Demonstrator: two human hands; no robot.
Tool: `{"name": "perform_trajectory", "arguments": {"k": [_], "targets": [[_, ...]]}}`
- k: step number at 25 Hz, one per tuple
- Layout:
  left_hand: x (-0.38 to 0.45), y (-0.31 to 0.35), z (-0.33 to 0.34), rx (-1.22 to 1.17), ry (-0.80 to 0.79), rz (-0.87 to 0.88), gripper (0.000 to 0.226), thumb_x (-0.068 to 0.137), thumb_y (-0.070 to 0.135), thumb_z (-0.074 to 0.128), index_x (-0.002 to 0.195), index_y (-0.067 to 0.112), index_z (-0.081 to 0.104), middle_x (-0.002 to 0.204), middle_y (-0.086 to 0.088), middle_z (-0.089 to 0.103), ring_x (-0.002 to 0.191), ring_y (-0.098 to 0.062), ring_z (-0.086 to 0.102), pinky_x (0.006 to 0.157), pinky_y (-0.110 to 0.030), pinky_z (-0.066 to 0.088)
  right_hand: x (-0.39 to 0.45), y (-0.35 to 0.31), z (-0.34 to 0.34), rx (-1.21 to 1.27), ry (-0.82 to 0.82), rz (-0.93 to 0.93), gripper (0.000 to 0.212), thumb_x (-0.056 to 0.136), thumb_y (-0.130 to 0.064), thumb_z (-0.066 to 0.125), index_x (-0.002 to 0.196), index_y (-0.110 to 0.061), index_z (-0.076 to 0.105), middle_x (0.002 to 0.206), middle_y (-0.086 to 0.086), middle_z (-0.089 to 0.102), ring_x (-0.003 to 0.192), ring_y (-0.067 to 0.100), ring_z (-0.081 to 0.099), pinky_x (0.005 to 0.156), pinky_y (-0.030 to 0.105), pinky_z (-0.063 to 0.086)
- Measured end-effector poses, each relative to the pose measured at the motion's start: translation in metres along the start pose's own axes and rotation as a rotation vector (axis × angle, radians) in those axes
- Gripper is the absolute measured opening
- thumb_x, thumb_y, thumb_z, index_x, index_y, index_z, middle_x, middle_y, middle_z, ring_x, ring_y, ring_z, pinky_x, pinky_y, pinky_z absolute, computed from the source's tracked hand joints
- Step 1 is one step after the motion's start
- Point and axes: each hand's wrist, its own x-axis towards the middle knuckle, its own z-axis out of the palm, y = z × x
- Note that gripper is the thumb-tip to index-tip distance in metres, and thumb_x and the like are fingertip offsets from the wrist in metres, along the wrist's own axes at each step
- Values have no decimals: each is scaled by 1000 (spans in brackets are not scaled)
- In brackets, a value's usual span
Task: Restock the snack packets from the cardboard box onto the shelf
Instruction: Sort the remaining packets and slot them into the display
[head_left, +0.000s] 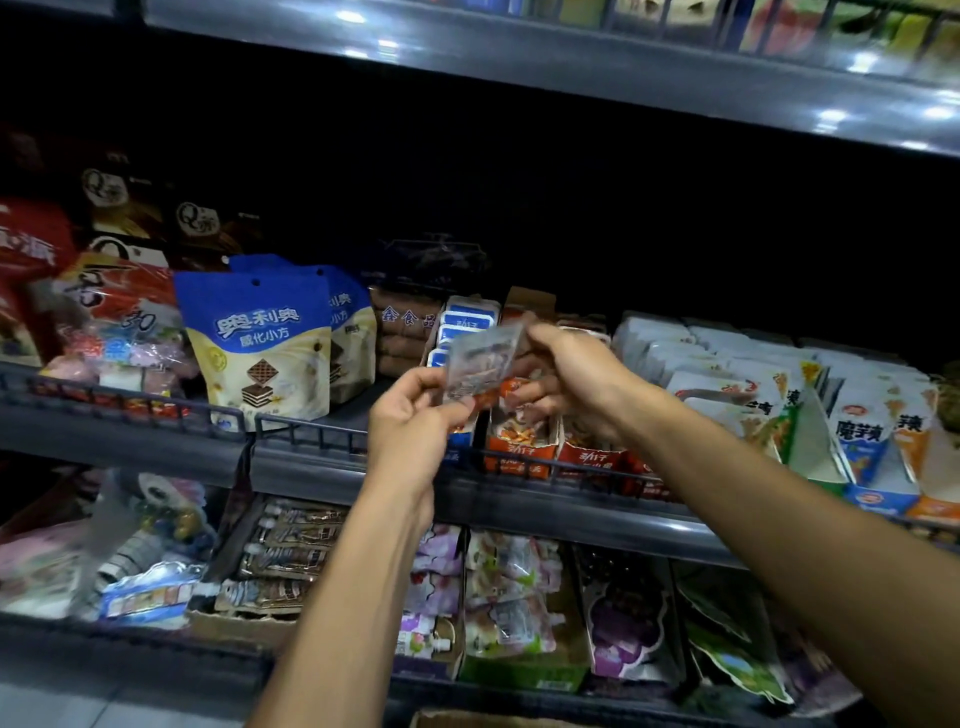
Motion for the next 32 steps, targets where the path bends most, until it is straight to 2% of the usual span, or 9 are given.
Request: {"name": "perform_trajectory", "arguments": {"k": [4, 8, 10, 14, 18, 20, 24, 29, 32], "targets": [[0, -5, 7, 158, -27, 176, 38, 81, -14, 64, 77, 22, 75, 115, 16, 65, 108, -1, 61, 84, -21, 53, -10, -10, -10, 39, -268, 158, 23, 90, -11, 63, 113, -12, 62, 94, 13, 71, 75, 21, 69, 64, 31, 58], [-1, -14, 9, 466, -51, 276, 53, 87, -4, 62, 116, 41, 60, 129, 14, 52, 124, -7, 48, 99, -32, 48, 12, 1, -15, -26, 377, -92, 55, 80, 3, 71, 124, -21, 49, 107, 6, 67, 85, 20, 68, 62, 29, 58], [-2, -20, 8, 689, -64, 310, 46, 88, 1, 61, 117, 36, 60, 118, 18, 53, 124, -12, 47, 104, -36, 45, 17, 8, -15, -180, 464, -157, 64, 81, 1, 71, 130, -25, 40, 108, -2, 60, 89, 16, 62, 59, 21, 50], [-4, -30, 6, 1093, -135, 393, 39, 85, 14, 66, 122, 27, 64, 128, 10, 60, 123, -17, 50, 111, -41, 35, 16, 25, -3, -854, 243, -161, 44, 86, -10, 65, 126, -17, 46, 99, 4, 63, 81, 20, 64, 68, 34, 58], [-2, -29, 3, 1243, -72, 391, 53, 86, 22, 65, 137, 26, 52, 139, 7, 54, 130, -18, 44, 116, -47, 27, 3, 27, 4, -1343, 286, -286, 43, 88, -24, 63, 127, -13, 49, 111, 5, 61, 96, 25, 61, 76, 35, 48], [0, -30, -3, 1334, -66, 351, 54, 88, 27, 63, 140, 23, 49, 139, 3, 54, 132, -21, 40, 117, -47, 26, -4, 26, 2, -1367, 245, -303, 19, 94, -34, 52, 101, -18, 58, 93, -1, 62, 85, 20, 63, 71, 31, 45], [0, -27, -7, 1396, -147, 365, 39, 92, 22, 58, 131, 20, 59, 128, -3, 62, 123, -22, 45, 107, -38, 37, -22, 36, -6, -1325, -21, -293, 48, 100, -47, 26, 69, -22, 53, 65, -2, 55, 68, 9, 52, 101, 46, 36], [0, -29, -6, 1290, -139, 375, 35, 93, 10, 54, 126, 18, 62, 122, -4, 60, 120, -20, 48, 98, -31, 40, -51, 52, 2, -1393, -132, -320, 14, 85, -32, 46, 88, -19, 51, 77, -4, 51, 85, 17, 45, 101, 49, 33], [4, -33, -6, 1278, -139, 340, 34, 91, 13, 57, 124, 19, 64, 117, -6, 62, 117, -22, 52, 98, -33, 42, -59, 52, 9, -1263, -76, -308, 25, 86, -28, 49, 107, -16, 54, 98, 3, 60, 101, 21, 47, 102, 46, 32]]}}
